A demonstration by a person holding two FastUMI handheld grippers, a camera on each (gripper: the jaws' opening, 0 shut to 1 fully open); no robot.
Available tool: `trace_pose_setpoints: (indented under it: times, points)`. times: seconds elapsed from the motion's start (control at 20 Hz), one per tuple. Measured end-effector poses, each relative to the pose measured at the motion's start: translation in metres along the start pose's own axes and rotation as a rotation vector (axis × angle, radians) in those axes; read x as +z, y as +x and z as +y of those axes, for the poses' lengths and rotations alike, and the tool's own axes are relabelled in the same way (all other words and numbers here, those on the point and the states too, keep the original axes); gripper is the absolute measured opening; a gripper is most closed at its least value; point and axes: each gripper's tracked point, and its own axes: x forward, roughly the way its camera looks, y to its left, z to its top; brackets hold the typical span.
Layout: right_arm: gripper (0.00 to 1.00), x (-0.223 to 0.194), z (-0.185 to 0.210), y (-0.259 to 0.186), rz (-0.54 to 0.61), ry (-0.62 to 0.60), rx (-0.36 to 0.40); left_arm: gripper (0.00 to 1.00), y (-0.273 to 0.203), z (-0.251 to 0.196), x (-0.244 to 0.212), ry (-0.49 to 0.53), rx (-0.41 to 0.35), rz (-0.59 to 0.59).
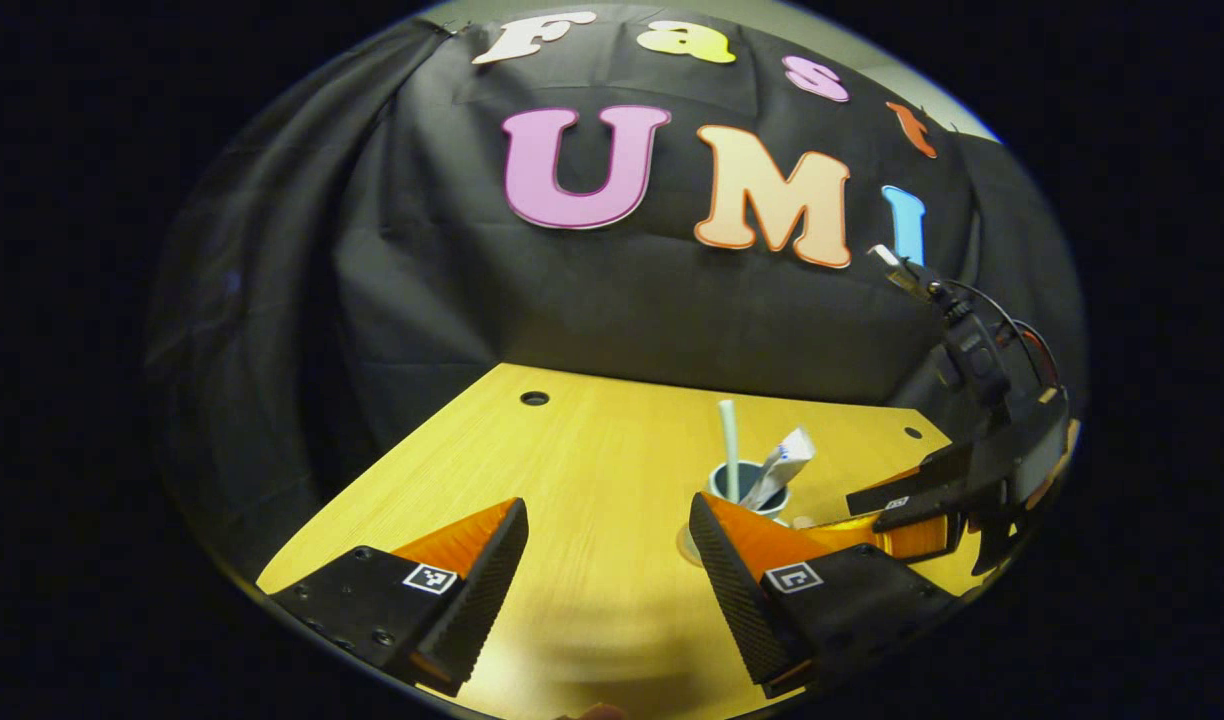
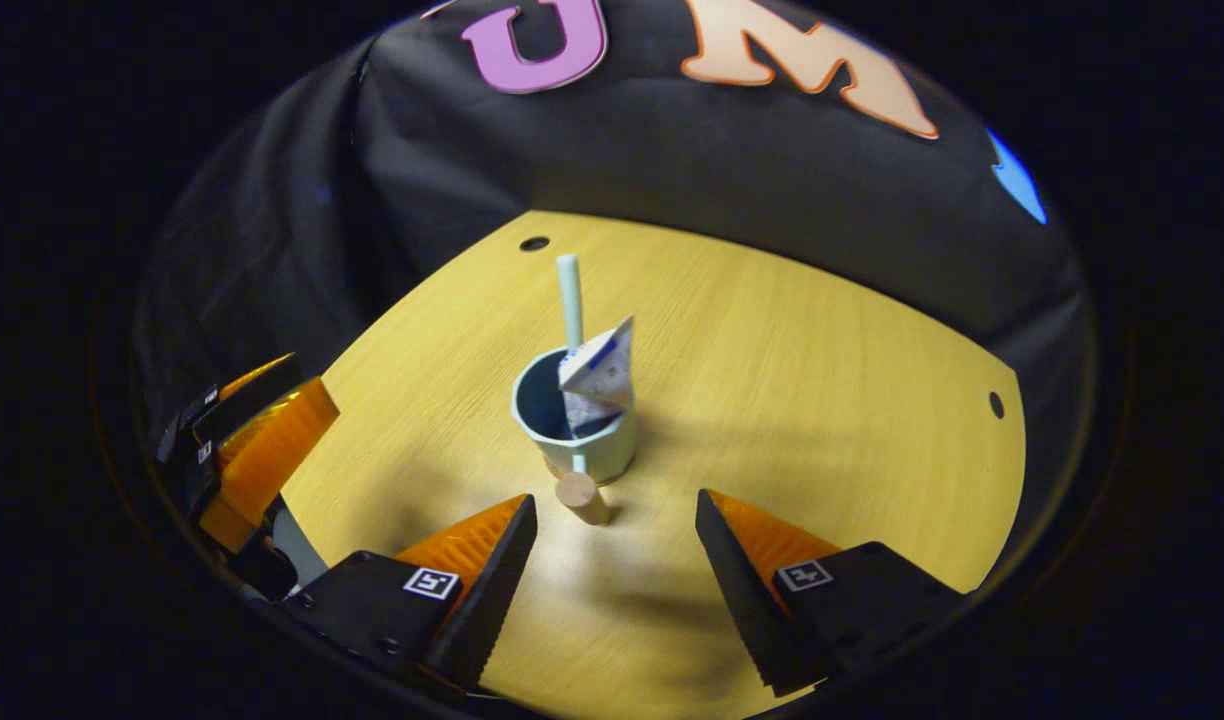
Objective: Put the toothbrush and toothpaste on the desktop into the cup, then pick up the cup and place it on the coaster on the desktop.
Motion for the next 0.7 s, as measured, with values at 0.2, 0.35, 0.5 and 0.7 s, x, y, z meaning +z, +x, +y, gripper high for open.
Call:
trace_pose_setpoints:
  times: [0.2,0.35,0.5,0.7]
  points:
    - [0.99,0.007,-0.051,-0.058,-0.215,0.078,-0.051,0.95,-0.004,-0.054,0.026,0.024,-0.060,-0.047]
    - [0.99,0.018,-0.091,-0.111,-0.391,0.126,-0.102,0.95,-0.014,-0.096,0.046,0.064,-0.093,-0.093]
    - [0.99,0.003,-0.126,-0.145,-0.486,0.119,-0.158,0.95,-0.029,-0.136,0.066,0.087,-0.110,-0.159]
    - [0.98,0.004,-0.159,-0.190,-0.649,0.164,-0.205,0.95,-0.053,-0.175,0.091,0.096,-0.092,-0.263]
